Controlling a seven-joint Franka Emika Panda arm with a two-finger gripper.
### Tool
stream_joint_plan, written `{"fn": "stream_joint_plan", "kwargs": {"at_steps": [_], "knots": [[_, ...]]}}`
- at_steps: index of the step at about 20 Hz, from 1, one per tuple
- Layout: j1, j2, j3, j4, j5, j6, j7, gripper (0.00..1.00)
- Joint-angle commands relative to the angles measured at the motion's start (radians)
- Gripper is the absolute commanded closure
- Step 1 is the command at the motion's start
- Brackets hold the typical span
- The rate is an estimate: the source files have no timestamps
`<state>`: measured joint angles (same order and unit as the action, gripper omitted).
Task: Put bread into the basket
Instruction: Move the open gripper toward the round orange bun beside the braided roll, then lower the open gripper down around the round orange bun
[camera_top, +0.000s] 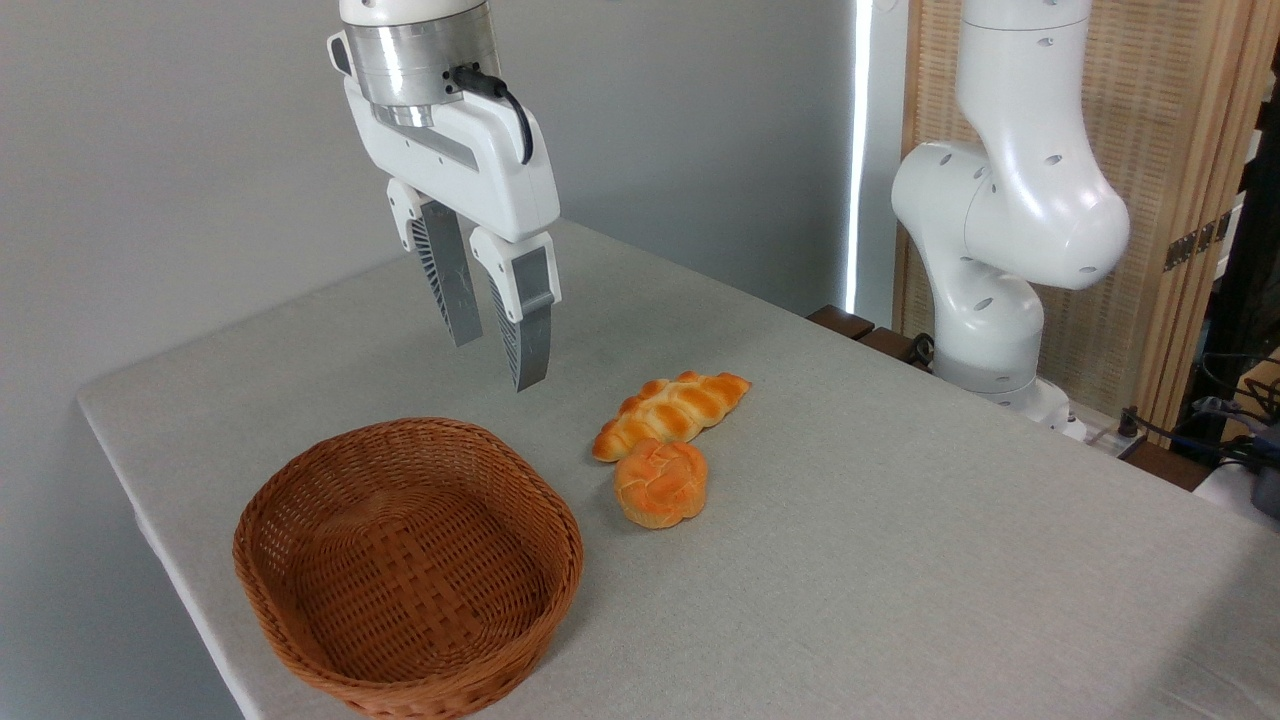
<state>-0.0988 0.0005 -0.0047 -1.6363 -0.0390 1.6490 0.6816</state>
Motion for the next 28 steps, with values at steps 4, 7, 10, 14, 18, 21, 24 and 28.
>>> {"fn": "stream_joint_plan", "kwargs": {"at_steps": [4,7,10,14,18,21,24,28], "knots": [[-0.005,-0.007,0.017,-0.004,-0.001,-0.021,0.012,0.00],[-0.005,-0.008,0.017,-0.004,-0.002,-0.021,0.013,0.00],[-0.005,-0.010,0.019,-0.008,-0.001,-0.021,0.013,0.00],[-0.005,-0.020,0.019,-0.030,-0.001,-0.014,0.015,0.00],[-0.004,-0.080,0.019,-0.134,-0.001,0.052,0.015,0.00],[-0.004,-0.163,0.019,-0.279,-0.001,0.138,0.015,0.00],[-0.002,-0.218,0.019,-0.381,0.001,0.160,0.016,0.00],[-0.004,-0.254,0.019,-0.470,0.004,0.185,0.026,0.00]]}}
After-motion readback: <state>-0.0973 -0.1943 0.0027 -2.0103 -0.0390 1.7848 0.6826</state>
